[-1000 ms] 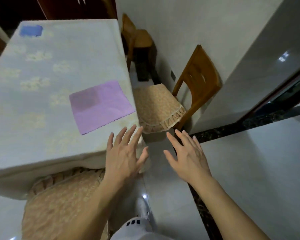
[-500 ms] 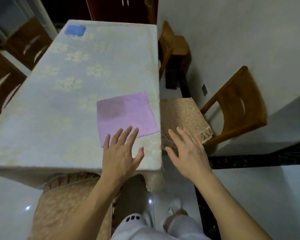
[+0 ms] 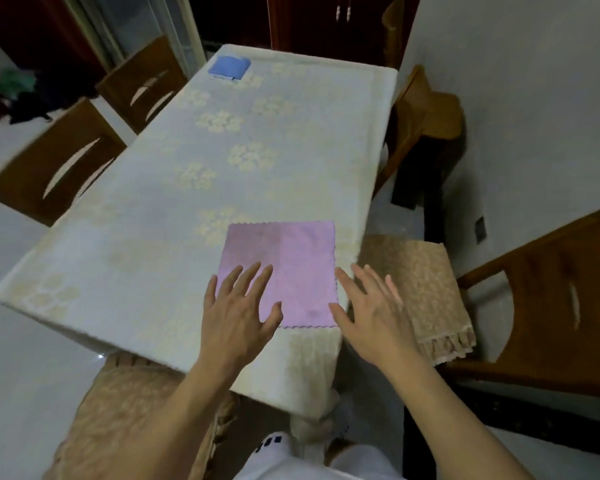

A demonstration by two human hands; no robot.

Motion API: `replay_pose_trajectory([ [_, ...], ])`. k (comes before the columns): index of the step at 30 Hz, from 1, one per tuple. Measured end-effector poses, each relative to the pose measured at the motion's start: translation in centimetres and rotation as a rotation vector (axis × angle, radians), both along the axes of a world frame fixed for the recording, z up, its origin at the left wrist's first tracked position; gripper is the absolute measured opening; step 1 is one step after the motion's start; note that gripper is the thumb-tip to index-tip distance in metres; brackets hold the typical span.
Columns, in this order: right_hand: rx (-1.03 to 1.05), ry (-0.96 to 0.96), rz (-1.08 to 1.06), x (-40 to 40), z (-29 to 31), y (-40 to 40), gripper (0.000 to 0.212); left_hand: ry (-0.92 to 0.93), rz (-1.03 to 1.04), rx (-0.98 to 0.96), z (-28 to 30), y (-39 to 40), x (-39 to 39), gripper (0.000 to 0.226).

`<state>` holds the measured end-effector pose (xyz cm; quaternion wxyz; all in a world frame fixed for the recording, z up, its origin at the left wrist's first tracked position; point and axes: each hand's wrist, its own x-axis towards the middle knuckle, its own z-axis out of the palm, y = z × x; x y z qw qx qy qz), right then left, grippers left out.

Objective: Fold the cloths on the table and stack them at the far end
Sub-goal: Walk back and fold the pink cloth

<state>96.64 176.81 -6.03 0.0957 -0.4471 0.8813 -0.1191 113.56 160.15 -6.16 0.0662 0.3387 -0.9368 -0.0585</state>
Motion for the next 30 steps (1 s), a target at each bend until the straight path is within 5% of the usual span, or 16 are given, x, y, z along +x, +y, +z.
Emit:
replay_pose_trajectory([
  [12, -0.089, 0.121, 0.180, -4.9, -3.4, -6.6, 0.057, -0.067, 0.115, 0.001, -1.4, -3.9, -0.2, 0.058],
  [30, -0.045, 0.270, 0.367, -0.8, -14.3, -4.5, 0.017, -0.172, -0.406, -0.068, -12.4, -11.4, 5.1, 0.040],
])
